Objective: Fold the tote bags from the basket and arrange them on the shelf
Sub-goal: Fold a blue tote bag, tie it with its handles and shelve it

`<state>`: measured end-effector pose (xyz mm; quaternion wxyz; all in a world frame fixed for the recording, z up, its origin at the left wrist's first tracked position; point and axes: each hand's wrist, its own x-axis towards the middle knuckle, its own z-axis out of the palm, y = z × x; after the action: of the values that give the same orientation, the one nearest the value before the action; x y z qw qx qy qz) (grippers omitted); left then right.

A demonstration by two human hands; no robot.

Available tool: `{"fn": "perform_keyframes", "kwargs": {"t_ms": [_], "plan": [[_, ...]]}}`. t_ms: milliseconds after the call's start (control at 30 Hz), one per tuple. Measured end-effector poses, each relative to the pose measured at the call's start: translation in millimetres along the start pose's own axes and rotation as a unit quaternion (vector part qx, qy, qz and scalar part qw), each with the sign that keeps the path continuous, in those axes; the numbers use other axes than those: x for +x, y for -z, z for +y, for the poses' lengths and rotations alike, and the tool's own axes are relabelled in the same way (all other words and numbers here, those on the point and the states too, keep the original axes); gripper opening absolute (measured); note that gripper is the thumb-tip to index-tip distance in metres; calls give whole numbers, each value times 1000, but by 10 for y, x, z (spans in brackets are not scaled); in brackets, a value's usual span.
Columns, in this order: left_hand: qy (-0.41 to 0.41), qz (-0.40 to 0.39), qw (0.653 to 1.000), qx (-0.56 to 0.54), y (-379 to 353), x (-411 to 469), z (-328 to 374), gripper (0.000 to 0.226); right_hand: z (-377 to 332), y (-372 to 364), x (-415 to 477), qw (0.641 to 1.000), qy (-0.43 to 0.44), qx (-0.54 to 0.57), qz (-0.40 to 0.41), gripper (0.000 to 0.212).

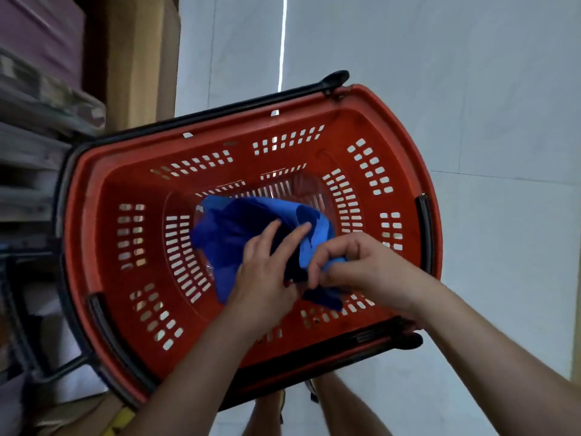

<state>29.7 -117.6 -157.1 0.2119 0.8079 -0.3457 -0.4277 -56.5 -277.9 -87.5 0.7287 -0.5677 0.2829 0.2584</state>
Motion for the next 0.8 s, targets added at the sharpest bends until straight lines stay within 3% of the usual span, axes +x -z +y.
{"fn": "perform_keyframes", "kwargs": {"t_ms": [100, 200, 267, 367, 433, 500, 567, 633, 733, 800], "plan": [[-43, 69, 989, 125, 220, -178, 187, 50, -167, -106, -308, 997, 28, 70, -32, 15], [-72, 181, 958, 211, 500, -430, 372, 19, -257, -139, -524, 985, 56, 163, 23, 9], [-92, 191, 950, 228, 655, -599, 502, 12, -332, -149, -690, 972, 78, 210, 75, 14], [-67, 172, 976, 114, 855, -795, 662, 16, -492, -163, -940, 960, 125, 206, 141, 28], [-9, 205, 979, -4, 1030, -901, 763, 16, -600, -163, -1085, 954, 163, 180, 174, 65], [49, 259, 959, -103, 1215, -1011, 860, 17, -676, -192, -1218, 949, 159, 131, 240, 94], [87, 296, 934, -180, 1454, -1130, 1012, 30, -795, -262, -1327, 948, 133, 21, 288, 99], [88, 303, 930, -190, 1686, -1254, 1143, 32, -892, -330, -1421, 944, 118, -125, 280, 102], [61, 249, 936, -242, 2032, -1470, 1324, 37, -1102, -411, -1458, 889, 151, -310, 303, 106], [56, 183, 928, -320, 2260, -1670, 1428, 41, -1340, -452, -1463, 858, 171, -344, 341, 104]]}}
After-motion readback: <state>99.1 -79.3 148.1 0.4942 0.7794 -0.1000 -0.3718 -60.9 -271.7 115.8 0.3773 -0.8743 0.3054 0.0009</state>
